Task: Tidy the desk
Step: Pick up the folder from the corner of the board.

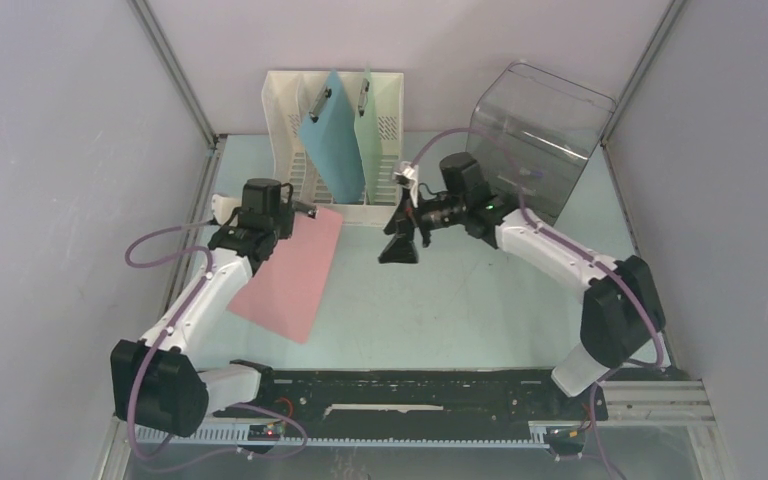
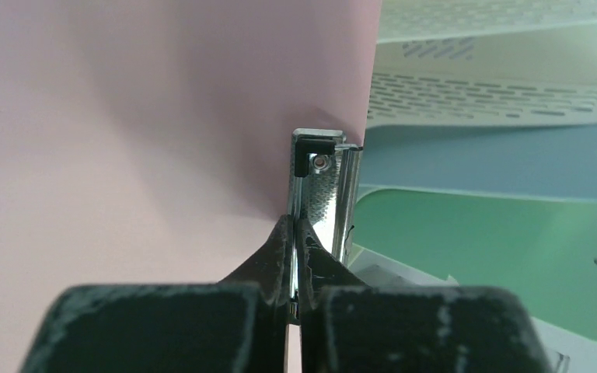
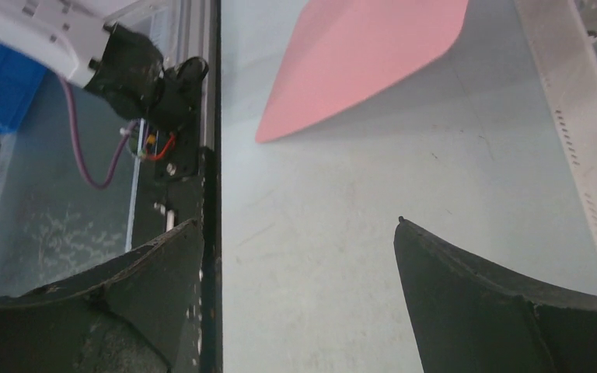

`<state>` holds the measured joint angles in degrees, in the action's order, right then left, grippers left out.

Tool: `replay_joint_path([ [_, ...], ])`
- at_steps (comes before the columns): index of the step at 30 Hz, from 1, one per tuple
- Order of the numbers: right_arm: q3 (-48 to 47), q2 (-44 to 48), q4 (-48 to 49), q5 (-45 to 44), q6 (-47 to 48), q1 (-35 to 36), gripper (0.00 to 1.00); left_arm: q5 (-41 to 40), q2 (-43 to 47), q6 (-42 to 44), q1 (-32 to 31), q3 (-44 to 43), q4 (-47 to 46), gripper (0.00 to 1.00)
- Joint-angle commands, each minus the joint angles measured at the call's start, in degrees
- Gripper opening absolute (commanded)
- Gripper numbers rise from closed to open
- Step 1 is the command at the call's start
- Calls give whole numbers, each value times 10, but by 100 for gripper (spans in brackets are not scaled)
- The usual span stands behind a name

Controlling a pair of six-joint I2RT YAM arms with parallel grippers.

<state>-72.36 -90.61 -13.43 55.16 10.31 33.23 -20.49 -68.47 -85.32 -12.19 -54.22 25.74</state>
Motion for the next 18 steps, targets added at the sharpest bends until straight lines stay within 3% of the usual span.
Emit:
replay_joint_path([
  [1, -1, -27, 154, -95, -167, 41, 100, -22, 27, -34, -29, -3, -35, 1],
  [8, 49, -21, 248, -129, -236, 48, 100, -34, 55, -49, -57, 10, -47, 1],
  [18, 51, -27, 246, -151, -213, 46, 100, -6, 64, -56, -90, 21, -77, 1],
])
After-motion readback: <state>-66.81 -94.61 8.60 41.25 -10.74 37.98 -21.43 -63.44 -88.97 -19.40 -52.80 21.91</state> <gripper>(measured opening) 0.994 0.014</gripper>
